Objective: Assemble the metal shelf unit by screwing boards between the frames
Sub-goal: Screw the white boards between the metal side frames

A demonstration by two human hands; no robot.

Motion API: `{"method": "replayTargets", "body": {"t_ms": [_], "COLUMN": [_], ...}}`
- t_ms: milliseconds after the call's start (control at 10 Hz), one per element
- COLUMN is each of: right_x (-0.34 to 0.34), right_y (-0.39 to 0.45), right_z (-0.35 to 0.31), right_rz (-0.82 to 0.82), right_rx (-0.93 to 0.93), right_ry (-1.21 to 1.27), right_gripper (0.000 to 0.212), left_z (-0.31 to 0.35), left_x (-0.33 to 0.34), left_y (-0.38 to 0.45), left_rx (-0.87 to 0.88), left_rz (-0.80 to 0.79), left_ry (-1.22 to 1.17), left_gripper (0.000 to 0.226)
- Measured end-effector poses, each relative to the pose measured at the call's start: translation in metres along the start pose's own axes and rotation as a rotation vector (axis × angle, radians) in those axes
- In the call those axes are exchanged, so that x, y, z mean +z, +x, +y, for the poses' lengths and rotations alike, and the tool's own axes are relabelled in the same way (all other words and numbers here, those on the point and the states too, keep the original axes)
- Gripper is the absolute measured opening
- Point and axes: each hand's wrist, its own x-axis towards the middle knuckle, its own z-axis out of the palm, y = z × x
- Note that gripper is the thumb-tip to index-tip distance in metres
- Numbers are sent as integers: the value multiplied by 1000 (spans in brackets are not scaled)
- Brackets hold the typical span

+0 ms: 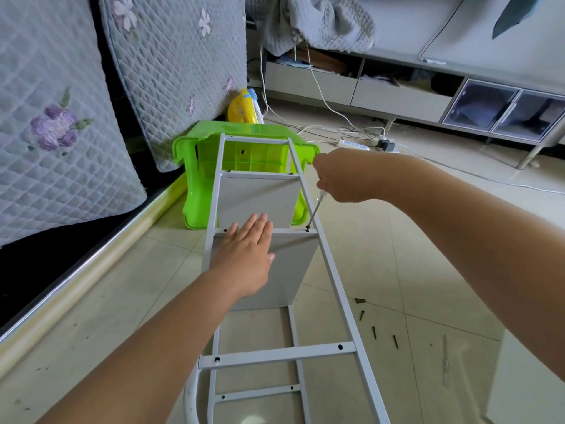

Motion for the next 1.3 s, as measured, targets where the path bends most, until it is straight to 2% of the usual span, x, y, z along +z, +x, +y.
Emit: {"method": "replayTargets", "body": {"t_ms": [100,200,300,400,500,600,800,900,1000,1100,1300], "right_x": [-2,2,4,4,1,-3,-7,-5,2,16,16], "right_y": [1,9,15,12,7,2,-3,-8,-14,-15,-18], "right_z": [0,1,3,2,-2,-8,-13,-13,-15,-14,-10], "right_rz": [-9,-43,-42,-60,-91,-59,73,75,117,137,48], "right_rx": [30,77,102,117,29,-38,-53,19,91,67,-30], "right_ry": [-32,-93,-72,85,174,116,-71,-130,-88,-48,190], "right_gripper": [18,32,26,34,16,8,27,40,40,26,10], "left_z": [0,1,1,1,1,1,1,0,0,0,0], "left_x": [0,0,0,0,1,1,1,1,2,3,3], "left_y": [0,0,-1,-1,-1,-2,-1,-1,-2,-1,-2], "left_rx": [0,3,4,1,-2,5,5,5,11,12,9], "left_rz": [6,4,8,13,11,7,2,6,5,18,20], "left_ry": [-1,3,5,3,2,-3,-2,-4,-3,-4,-4], "left_gripper": [57,57,57,57,57,57,57,57,58,58,58]}}
